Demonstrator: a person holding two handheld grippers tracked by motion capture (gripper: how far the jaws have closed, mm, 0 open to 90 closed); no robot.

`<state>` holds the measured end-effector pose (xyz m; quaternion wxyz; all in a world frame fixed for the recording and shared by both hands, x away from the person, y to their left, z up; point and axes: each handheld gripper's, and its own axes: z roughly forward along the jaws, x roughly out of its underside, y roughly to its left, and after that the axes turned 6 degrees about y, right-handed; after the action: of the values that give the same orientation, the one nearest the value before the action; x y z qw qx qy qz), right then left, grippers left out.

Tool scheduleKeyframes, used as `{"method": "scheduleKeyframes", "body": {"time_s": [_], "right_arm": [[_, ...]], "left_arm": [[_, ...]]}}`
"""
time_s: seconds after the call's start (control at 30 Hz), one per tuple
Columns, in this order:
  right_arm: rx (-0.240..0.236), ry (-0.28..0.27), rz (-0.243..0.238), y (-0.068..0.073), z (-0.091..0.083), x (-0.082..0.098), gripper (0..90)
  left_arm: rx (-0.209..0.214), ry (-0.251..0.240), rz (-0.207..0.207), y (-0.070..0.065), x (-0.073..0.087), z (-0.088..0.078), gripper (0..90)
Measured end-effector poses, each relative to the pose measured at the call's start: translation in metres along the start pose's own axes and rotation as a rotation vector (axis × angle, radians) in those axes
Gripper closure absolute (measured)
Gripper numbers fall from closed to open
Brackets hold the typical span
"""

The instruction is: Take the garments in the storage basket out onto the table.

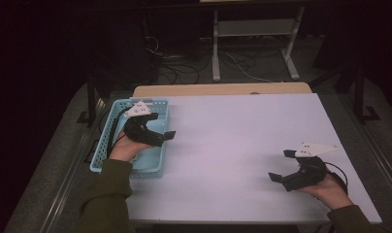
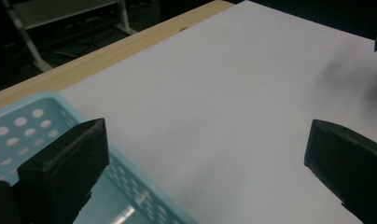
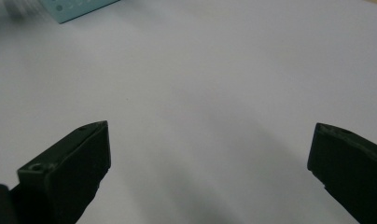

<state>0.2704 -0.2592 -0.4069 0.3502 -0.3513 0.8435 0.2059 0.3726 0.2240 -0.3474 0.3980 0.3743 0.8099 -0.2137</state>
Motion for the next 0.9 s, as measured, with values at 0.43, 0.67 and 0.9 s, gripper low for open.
{"method": "scheduleKeyframes", "body": {"time_s": [0.43,0.67,0.9], "right_arm": [[0.001,0.001,0.000,0.001,0.000,0.000,0.0],[-0.003,0.002,0.003,0.000,0.001,0.000,0.0],[-0.002,-0.002,0.003,0.000,0.001,0.000,0.0]], "left_arm": [[-0.040,0.005,-0.022,0.013,0.010,-0.019,0.0],[-0.061,0.004,-0.033,0.017,0.014,-0.025,0.0],[-0.088,0.023,-0.041,0.022,0.019,-0.033,0.0]]}}
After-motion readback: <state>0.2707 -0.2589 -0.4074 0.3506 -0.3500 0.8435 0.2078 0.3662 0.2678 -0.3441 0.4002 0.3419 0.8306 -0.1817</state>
